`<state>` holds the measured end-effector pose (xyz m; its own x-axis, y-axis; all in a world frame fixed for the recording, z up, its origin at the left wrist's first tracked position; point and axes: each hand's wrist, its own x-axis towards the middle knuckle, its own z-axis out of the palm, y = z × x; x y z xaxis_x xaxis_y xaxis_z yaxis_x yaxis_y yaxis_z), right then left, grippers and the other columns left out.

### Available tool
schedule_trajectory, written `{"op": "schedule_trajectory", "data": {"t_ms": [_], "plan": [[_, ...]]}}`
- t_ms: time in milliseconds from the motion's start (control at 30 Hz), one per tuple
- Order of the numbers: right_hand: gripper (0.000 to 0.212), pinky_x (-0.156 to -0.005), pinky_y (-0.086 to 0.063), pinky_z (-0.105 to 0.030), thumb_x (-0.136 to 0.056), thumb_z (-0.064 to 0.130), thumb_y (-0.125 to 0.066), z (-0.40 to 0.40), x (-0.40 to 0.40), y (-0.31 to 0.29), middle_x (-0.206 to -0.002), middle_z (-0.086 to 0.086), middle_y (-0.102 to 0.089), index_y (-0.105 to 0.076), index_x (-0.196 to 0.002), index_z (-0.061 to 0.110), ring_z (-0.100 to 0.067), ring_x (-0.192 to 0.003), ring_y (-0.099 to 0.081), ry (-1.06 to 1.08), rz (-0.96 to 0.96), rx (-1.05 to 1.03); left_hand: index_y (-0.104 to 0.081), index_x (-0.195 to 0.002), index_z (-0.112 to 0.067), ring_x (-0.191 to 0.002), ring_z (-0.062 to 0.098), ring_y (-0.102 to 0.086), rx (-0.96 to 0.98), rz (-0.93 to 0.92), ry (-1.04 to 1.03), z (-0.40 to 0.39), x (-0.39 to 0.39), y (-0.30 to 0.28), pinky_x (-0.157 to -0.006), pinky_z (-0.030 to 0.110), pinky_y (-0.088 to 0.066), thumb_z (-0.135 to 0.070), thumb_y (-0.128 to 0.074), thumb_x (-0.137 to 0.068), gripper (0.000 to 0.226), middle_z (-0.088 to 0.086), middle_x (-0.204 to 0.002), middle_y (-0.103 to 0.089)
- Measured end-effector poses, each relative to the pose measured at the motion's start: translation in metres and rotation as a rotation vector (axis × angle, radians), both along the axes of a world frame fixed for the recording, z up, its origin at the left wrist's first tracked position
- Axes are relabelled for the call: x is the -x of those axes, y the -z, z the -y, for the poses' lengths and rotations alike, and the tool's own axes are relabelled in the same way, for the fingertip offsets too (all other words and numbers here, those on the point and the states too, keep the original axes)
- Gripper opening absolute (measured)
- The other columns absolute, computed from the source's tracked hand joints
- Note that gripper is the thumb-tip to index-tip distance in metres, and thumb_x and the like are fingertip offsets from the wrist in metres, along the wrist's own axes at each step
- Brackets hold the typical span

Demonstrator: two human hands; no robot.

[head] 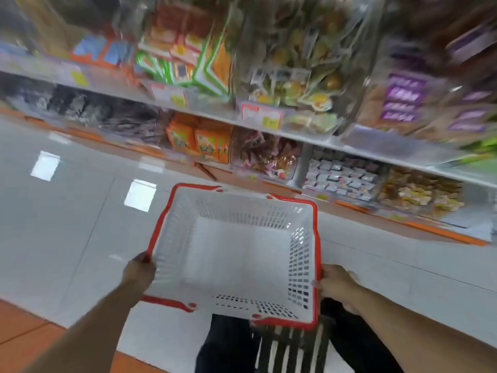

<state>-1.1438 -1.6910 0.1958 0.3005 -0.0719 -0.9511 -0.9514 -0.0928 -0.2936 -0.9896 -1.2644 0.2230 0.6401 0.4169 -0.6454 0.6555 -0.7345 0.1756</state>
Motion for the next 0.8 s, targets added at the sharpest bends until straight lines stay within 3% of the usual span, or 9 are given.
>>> {"op": "schedule_trajectory", "data": {"t_ms": [167, 367, 467, 567, 700, 800], "plan": [[0.023, -0.061, -0.058, -0.022, -0.093, 0.007, -0.067, -0.033, -0.022, 0.109, -0.105, 0.007, -0.077, -0.072, -0.106, 0.026, -0.007, -0.089, -0.073, -0.035, 0.028, -0.017, -0.067, -0.113, -0.002, -0.095, 0.041, -0.062, -0.019, 0.033, -0.040, -0.022, -0.025, 0.099, -0.078, 0.039, -0.045, -0.001, -0.053, -0.092, 0.025, 0.025, -0.104, -0.068], [0.038, -0.075, -0.061, -0.027, -0.088, 0.001, -0.071, -0.043, -0.051, 0.231, -0.115, -0.003, -0.074, -0.066, -0.124, 0.015, -0.019, -0.102, -0.072, -0.142, 0.052, -0.031, -0.064, -0.126, -0.005, -0.088, 0.036, -0.059, 0.027, 0.079, -0.060, -0.036, -0.061, 0.221, -0.074, 0.036, -0.043, -0.006, -0.053, -0.095, 0.033, 0.020, -0.101, -0.067], [0.037, -0.078, -0.061, -0.027, -0.084, 0.005, -0.078, -0.043, -0.058, 0.267, -0.107, 0.003, -0.078, -0.068, -0.118, 0.016, -0.014, -0.097, -0.075, -0.213, 0.068, -0.097, -0.062, -0.130, -0.003, -0.103, 0.042, -0.063, 0.018, 0.087, -0.076, -0.038, -0.077, 0.268, -0.083, 0.041, -0.048, -0.004, -0.051, -0.095, 0.037, 0.025, -0.114, -0.067], [0.041, -0.073, -0.061, -0.027, -0.075, 0.004, -0.086, -0.051, -0.062, 0.292, -0.103, 0.003, -0.079, -0.069, -0.111, 0.014, -0.014, -0.093, -0.076, -0.213, 0.125, -0.143, -0.062, -0.129, 0.001, -0.108, 0.044, -0.061, -0.014, 0.122, -0.064, -0.043, -0.091, 0.299, -0.088, 0.042, -0.048, -0.004, -0.054, -0.094, 0.036, 0.027, -0.119, -0.065], [0.037, -0.069, -0.060, -0.025, -0.078, -0.007, -0.081, -0.064, -0.073, 0.310, -0.098, -0.006, -0.079, -0.068, -0.111, 0.003, -0.019, -0.088, -0.077, -0.038, 0.181, -0.190, -0.058, -0.128, 0.004, -0.099, 0.039, -0.059, -0.024, 0.147, -0.027, -0.042, -0.117, 0.309, -0.079, 0.038, -0.044, -0.010, -0.060, -0.094, 0.037, 0.026, -0.115, -0.062], [0.033, -0.068, -0.060, -0.028, -0.082, -0.008, -0.077, -0.077, -0.084, 0.309, -0.103, -0.015, -0.077, -0.064, -0.112, -0.002, -0.022, -0.083, -0.076, 0.000, 0.257, -0.193, -0.059, -0.134, 0.000, -0.125, 0.039, -0.056, -0.078, 0.101, 0.084, -0.024, -0.132, 0.302, -0.096, 0.038, -0.046, -0.029, -0.061, -0.098, 0.047, 0.024, -0.138, -0.057]]}}
